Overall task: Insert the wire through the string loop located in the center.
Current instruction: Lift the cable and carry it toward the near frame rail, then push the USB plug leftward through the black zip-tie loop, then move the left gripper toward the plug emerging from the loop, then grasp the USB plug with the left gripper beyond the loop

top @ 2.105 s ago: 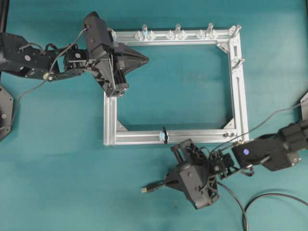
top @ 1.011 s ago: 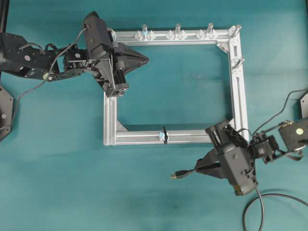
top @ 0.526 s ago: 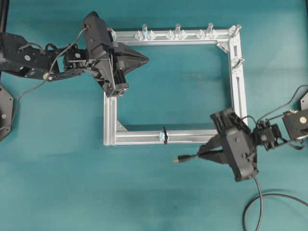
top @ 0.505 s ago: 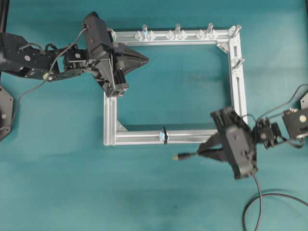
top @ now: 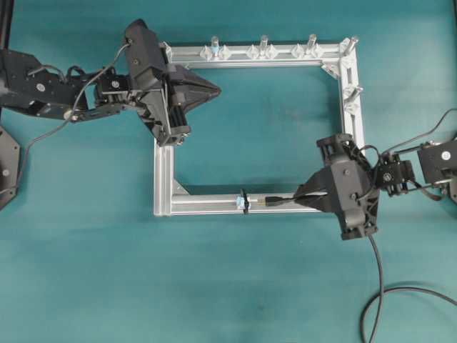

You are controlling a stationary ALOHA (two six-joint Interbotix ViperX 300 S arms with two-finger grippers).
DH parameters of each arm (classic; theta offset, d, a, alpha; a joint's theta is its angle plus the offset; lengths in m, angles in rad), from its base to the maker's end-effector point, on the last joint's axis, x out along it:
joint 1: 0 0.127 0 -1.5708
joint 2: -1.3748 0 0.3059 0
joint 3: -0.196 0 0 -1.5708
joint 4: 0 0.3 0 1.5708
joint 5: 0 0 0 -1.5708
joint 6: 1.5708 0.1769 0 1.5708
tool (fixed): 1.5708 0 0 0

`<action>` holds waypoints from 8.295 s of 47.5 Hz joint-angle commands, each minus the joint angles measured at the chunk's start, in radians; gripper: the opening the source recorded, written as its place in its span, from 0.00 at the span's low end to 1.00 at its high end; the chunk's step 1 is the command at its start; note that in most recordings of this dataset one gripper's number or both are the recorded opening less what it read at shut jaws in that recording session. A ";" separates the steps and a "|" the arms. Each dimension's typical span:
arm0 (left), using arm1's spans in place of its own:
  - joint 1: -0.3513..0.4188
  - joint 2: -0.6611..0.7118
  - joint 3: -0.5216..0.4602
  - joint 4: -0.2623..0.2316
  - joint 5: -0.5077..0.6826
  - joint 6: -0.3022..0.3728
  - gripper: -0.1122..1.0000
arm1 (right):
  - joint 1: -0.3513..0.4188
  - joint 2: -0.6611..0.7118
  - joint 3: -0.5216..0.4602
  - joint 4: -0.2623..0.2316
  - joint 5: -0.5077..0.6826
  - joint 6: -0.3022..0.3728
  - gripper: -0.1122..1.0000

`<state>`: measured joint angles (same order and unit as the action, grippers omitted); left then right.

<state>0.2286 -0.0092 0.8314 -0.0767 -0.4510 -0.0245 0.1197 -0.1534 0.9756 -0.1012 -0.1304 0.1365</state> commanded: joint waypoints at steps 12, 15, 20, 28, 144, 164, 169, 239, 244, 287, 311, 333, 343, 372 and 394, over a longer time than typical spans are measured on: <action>-0.005 -0.025 -0.002 0.003 -0.003 -0.009 0.11 | -0.020 -0.020 0.002 -0.002 -0.018 0.000 0.16; -0.005 -0.025 0.000 0.003 -0.003 -0.009 0.11 | -0.023 -0.020 0.005 -0.002 -0.025 0.000 0.16; -0.005 -0.025 0.000 0.003 -0.003 -0.009 0.11 | -0.026 -0.020 0.006 -0.002 -0.032 0.000 0.16; -0.005 -0.025 0.000 0.003 -0.003 -0.008 0.11 | -0.028 -0.020 0.006 -0.003 -0.034 0.000 0.16; -0.058 -0.172 0.115 0.003 0.037 -0.002 0.11 | -0.054 0.258 -0.252 -0.002 -0.097 0.003 0.16; -0.176 -0.152 0.069 0.014 0.172 0.017 0.11 | -0.055 0.256 -0.253 -0.003 -0.097 0.003 0.16; -0.210 -0.152 0.058 0.014 0.190 0.018 0.11 | -0.055 0.258 -0.253 -0.002 -0.097 0.003 0.16; -0.354 -0.153 0.008 0.014 0.291 0.018 0.17 | -0.055 0.258 -0.253 -0.002 -0.100 0.003 0.16; -0.354 -0.152 -0.009 0.015 0.304 0.018 0.39 | -0.055 0.258 -0.253 -0.002 -0.100 0.003 0.16; -0.339 -0.146 -0.008 0.014 0.365 0.018 0.80 | -0.057 0.258 -0.252 -0.003 -0.101 0.000 0.16; -0.345 0.167 -0.215 0.015 0.330 0.021 0.80 | -0.058 0.256 -0.258 -0.002 -0.097 0.000 0.16; -0.345 0.178 -0.189 0.015 0.330 0.038 0.77 | -0.058 0.256 -0.253 -0.003 -0.101 0.000 0.16; -0.345 0.164 -0.186 0.014 0.333 0.038 0.70 | -0.058 0.256 -0.252 -0.003 -0.103 -0.002 0.16; -0.345 0.150 -0.193 0.014 0.342 0.040 0.29 | -0.058 0.256 -0.249 -0.003 -0.104 -0.003 0.16; -0.344 0.150 -0.193 0.015 0.350 0.040 0.29 | -0.058 0.256 -0.247 -0.048 -0.135 -0.014 0.16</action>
<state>-0.1104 0.1764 0.6535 -0.0644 -0.0966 0.0077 0.0690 0.1166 0.7394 -0.1243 -0.2470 0.1243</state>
